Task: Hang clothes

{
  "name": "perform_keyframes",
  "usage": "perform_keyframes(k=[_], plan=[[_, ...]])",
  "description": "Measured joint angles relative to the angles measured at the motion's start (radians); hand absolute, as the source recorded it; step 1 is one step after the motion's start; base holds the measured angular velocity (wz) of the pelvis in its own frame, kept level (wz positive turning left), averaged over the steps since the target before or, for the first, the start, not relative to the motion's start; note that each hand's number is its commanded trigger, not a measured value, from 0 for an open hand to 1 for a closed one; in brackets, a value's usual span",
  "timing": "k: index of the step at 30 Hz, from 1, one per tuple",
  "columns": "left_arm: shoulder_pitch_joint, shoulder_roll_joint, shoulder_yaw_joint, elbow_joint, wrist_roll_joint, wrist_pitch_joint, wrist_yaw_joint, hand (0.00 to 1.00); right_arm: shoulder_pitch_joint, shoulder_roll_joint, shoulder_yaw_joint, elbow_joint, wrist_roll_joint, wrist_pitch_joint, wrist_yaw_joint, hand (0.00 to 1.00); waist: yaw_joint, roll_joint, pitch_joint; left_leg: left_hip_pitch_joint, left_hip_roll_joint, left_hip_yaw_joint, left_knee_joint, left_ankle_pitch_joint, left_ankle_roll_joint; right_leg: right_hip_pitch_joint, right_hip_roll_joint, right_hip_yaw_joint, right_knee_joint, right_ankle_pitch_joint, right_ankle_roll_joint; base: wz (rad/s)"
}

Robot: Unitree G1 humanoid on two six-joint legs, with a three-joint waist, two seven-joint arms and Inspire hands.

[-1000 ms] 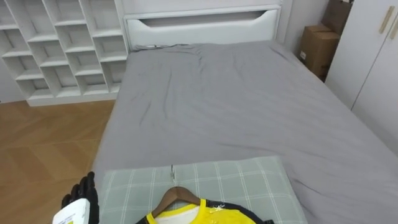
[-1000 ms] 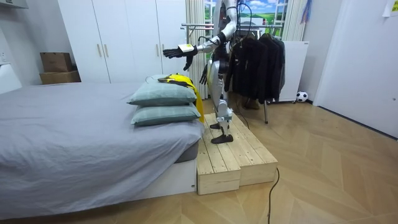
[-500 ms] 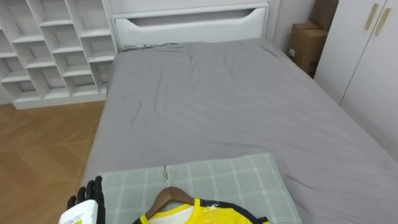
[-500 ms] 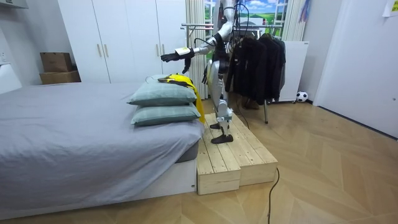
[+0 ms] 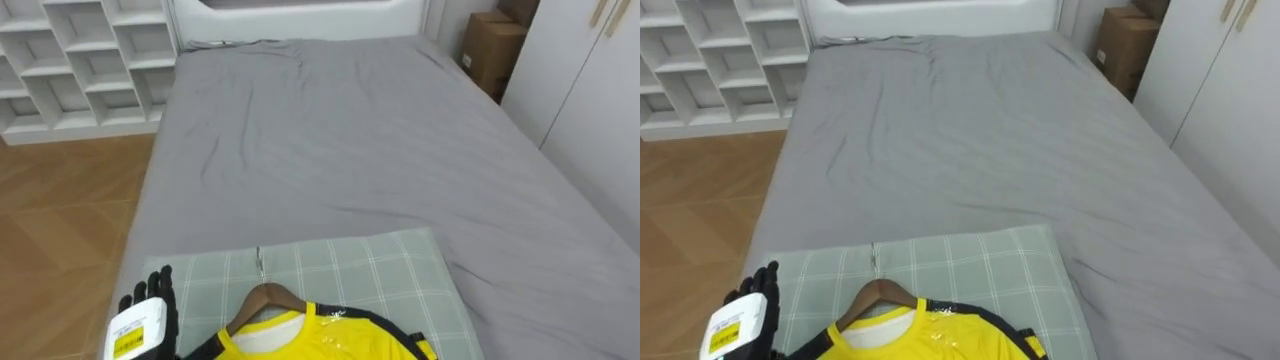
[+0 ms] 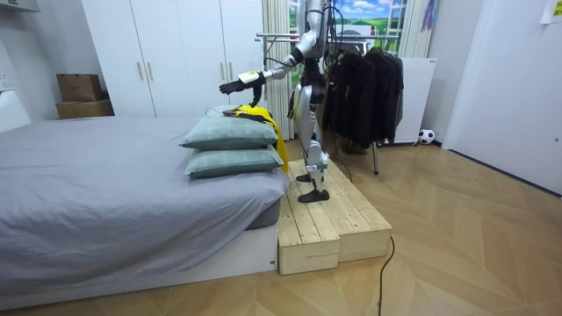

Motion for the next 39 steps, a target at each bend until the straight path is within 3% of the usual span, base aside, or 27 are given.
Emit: perform_keyframes(k=[4, 11, 15, 21, 29, 33, 39], plan=[[-0.029, -0.005, -0.003, 0.063, -0.031, -0.002, 0.0, 0.0, -0.04, 0.002, 0.039, 0.025, -0.001, 0.006, -0.006, 0.0, -0.009, 0.003, 0.0011, -0.021, 0.001, 0.005, -0.013, 0.011, -0.004, -0.028, 0.001, -0.004, 0.001, 0.001, -0.001, 0.0], [-0.066, -0.011, -0.002, 0.126, -0.046, -0.01, 0.001, 0.0, -0.094, 0.011, 0.097, 0.03, -0.02, 0.01, -0.012, 0.0, -0.019, -0.013, 0.0067, -0.082, 0.002, 0.001, 0.001, 0.018, -0.004, -0.085, 0.001, -0.009, 0.007, 0.003, -0.005, 0.01], [-0.162, -0.009, -0.001, 0.185, -0.057, -0.023, 0.008, 0.0, -0.132, 0.021, 0.118, 0.035, -0.045, 0.013, -0.032, 0.0, -0.019, -0.015, 0.0089, -0.137, 0.003, -0.01, 0.024, 0.018, -0.004, -0.13, 0.001, -0.018, 0.018, 0.004, -0.006, 0.07], [-0.28, -0.003, -0.009, 0.268, -0.078, -0.023, 0.027, 0.0, -0.191, 0.02, 0.157, 0.048, -0.083, 0.028, -0.043, 0.0, -0.021, 0.003, 0.0212, -0.179, 0.003, -0.011, 0.035, 0.022, -0.001, -0.166, 0.001, -0.019, 0.019, 0.007, -0.011, 0.01], [-0.288, -0.003, -0.033, 0.278, -0.141, -0.023, 0.028, 0.0, -0.209, 0.02, 0.194, 0.051, -0.073, 0.031, -0.049, 0.0, -0.023, 0.003, 0.0267, -0.204, 0.003, -0.013, 0.032, 0.029, -0.003, -0.191, 0.0, -0.022, 0.02, 0.007, -0.011, 0.0], [-0.285, -0.009, -0.045, 0.296, -0.157, -0.035, 0.046, 0.0, -0.218, 0.025, 0.194, 0.052, -0.075, 0.03, -0.054, 0.0, -0.022, -0.012, 0.0339, -0.19, 0.001, -0.013, 0.008, 0.042, -0.005, -0.189, -0.003, -0.026, 0.02, 0.007, -0.011, 0.0], [-0.265, -0.029, -0.08, 0.323, -0.196, -0.046, 0.05, 0.0, -0.24, 0.034, 0.195, 0.065, -0.075, 0.031, -0.054, 0.0, -0.02, -0.03, 0.0343, -0.188, 0.002, -0.014, -0.001, 0.048, -0.009, -0.19, 0.0, -0.021, 0.018, 0.007, -0.011, 0.01]])
